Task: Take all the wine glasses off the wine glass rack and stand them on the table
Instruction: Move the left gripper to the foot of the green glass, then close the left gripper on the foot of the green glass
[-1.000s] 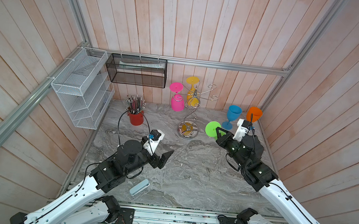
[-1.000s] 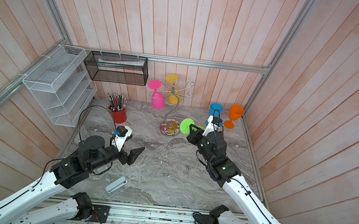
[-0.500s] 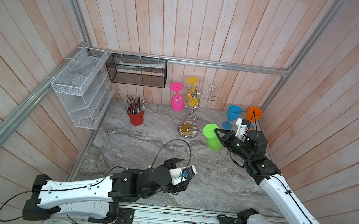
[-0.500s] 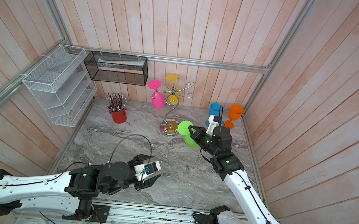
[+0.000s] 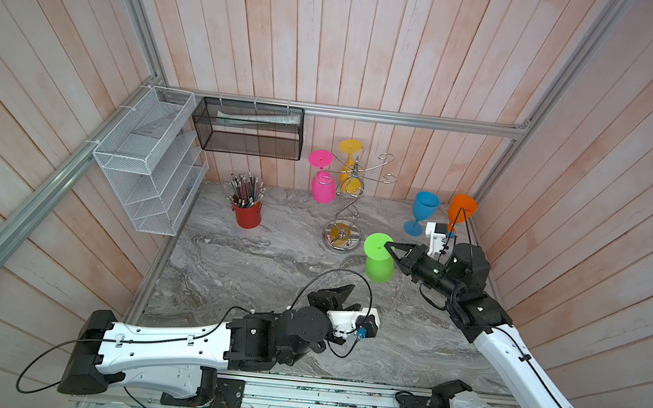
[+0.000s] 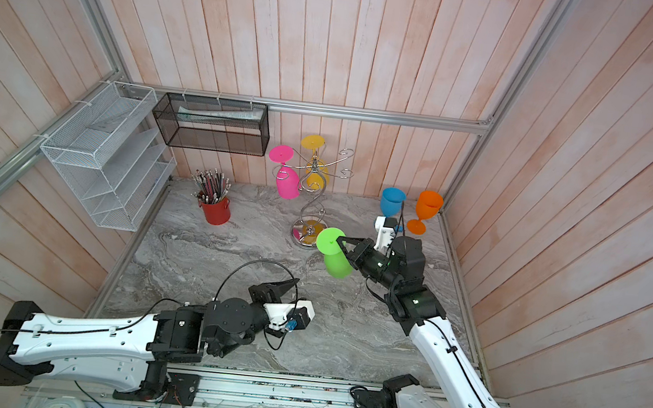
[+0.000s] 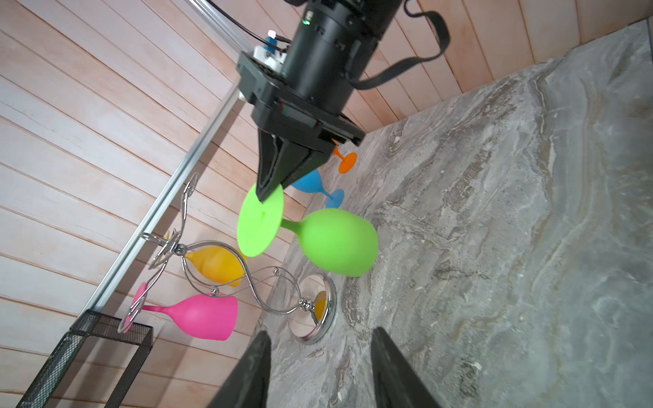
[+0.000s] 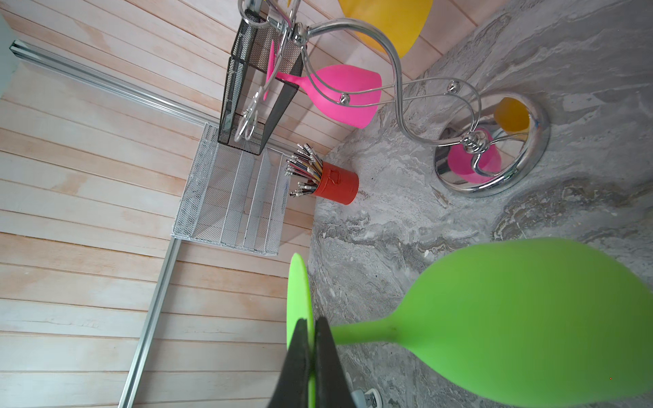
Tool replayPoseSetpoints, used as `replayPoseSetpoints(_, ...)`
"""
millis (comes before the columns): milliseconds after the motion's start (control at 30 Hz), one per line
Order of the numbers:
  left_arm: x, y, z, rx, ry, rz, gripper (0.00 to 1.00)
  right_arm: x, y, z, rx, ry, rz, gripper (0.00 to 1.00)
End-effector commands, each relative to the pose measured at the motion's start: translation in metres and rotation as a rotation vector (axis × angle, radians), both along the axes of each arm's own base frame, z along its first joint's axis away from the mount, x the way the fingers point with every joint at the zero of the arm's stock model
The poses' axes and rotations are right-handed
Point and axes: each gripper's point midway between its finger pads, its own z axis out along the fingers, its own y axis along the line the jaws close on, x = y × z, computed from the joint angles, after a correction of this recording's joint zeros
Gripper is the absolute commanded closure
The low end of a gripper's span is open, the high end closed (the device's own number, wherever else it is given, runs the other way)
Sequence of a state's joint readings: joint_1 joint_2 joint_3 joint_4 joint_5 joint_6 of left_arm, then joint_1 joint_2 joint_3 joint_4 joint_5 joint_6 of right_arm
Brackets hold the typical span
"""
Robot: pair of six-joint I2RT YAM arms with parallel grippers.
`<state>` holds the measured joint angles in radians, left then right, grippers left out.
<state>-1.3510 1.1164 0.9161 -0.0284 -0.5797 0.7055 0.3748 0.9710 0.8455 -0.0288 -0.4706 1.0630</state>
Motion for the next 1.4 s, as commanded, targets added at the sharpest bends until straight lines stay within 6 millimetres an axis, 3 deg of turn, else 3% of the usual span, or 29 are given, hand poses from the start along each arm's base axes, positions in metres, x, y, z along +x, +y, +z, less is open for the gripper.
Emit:
replayPoseSetpoints(0, 0.008, -0.008, 0.02, -0.037, -0.065, -0.038, 0.54, -0.005, 0.005, 0.009, 0.046, -0.026, 0.047, 1.0)
replayPoseSetpoints(467, 0.054, -0.032, 0.019, 0.029, -0.186, -0.026, 0.56, -0.004, 0.017, 0.028, 0.097, -0.062, 0.117, 1.0)
replayPoseSetpoints(700, 0.076, -0.038, 0.017, 0.087, -0.253, 0.005, 0.57, -0.006, 0.019, 0.028, 0.11, -0.059, 0.128, 1.0)
replayPoseSetpoints(1067, 0.104, -0.034, 0.017, 0.089, -0.285, 0.027, 0.69, -0.008, 0.021, 0.028, 0.12, -0.053, 0.15, 1.0)
replayPoseSetpoints(1367, 0.109, -0.041, 0.016, 0.087, -0.312, 0.009, 0.82, -0.008, 0.024, 0.027, 0.132, -0.04, 0.162, 1.0)
